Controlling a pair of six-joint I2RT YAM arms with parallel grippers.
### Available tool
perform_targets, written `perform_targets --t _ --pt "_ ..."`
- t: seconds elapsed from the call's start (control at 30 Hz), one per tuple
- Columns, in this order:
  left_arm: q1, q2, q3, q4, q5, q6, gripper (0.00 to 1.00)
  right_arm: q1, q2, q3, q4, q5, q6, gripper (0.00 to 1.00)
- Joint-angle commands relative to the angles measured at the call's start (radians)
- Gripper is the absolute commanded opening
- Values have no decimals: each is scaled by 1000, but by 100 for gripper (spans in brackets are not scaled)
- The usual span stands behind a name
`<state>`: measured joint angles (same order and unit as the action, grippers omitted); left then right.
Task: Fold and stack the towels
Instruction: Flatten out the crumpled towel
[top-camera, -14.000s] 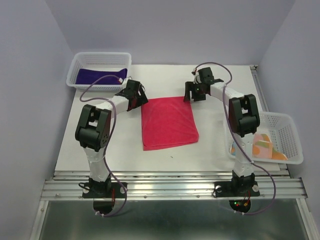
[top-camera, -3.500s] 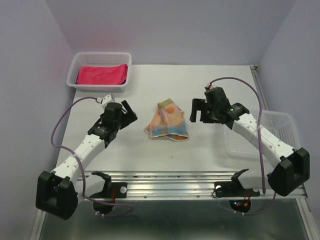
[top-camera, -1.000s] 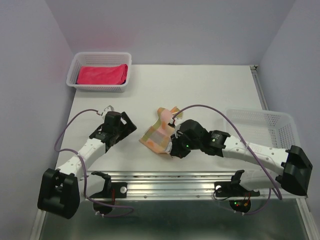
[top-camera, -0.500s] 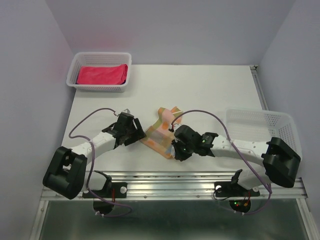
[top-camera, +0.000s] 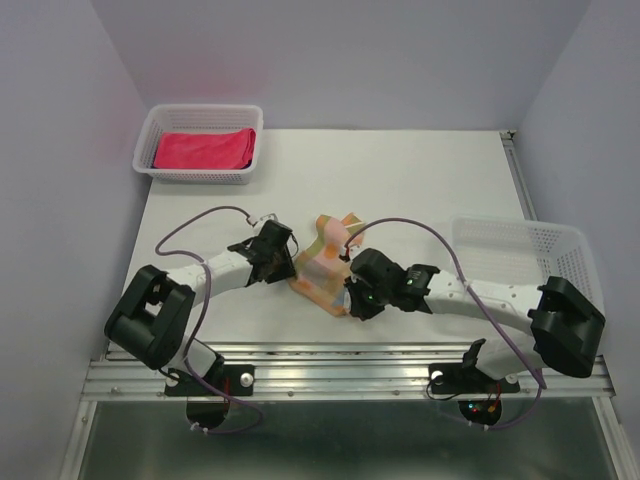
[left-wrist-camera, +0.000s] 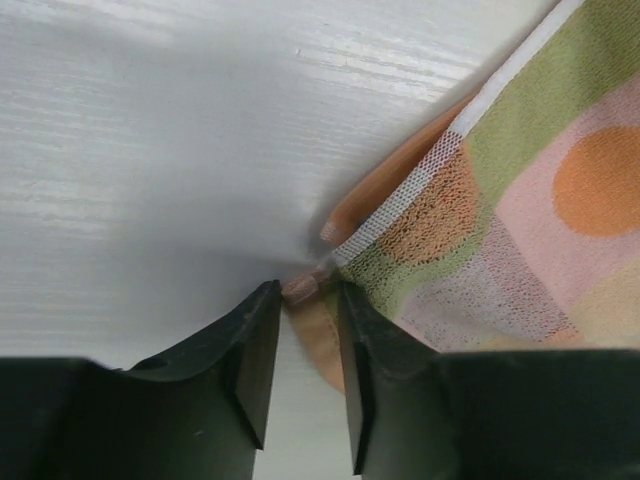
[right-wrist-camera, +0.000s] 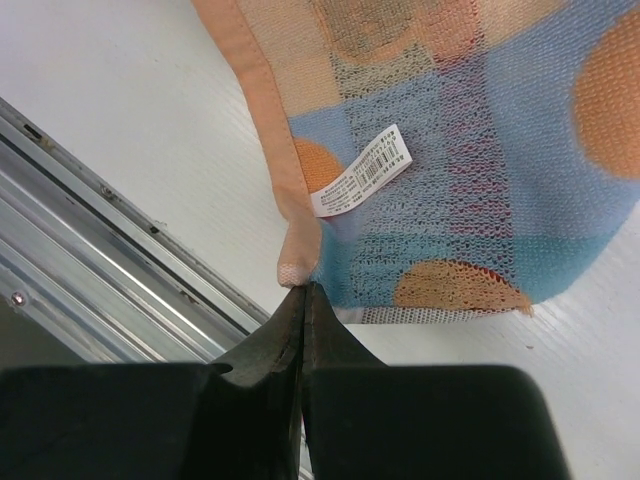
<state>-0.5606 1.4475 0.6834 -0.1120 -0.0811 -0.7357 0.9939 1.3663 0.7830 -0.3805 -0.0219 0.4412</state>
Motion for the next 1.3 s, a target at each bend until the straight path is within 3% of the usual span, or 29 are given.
perform_targets --t 0.0,0.13,0.27,0.37,0.53,0.67,0.9,1.1,1.27 --pt "-57 56 5 -144 -94 4 39 -14 -32 13 20 45 -10 1" --pt "-96 80 42 -206 -149 -36 38 -18 -29 18 15 53 -15 1" --pt "-130 125 67 -222 -163 -37 29 -29 -32 21 14 63 -21 1" --pt "-139 148 79 -236 -187 -48 0 -37 -39 24 9 68 -24 1" --pt "-139 131 74 -233 -224 -65 0 -47 -61 25 -1 82 -24 1" --pt "-147 -66 54 -198 -247 -41 0 -51 -91 42 -14 105 -25 1" --pt "-147 -426 25 -69 -141 21 0 -51 -203 111 -31 204 -33 1" --pt "-148 -550 120 -35 -125 50 0 -51 -282 258 -21 223 -96 1" --pt "-148 -573 330 -11 -216 79 0 -51 -308 473 -47 263 -194 1"
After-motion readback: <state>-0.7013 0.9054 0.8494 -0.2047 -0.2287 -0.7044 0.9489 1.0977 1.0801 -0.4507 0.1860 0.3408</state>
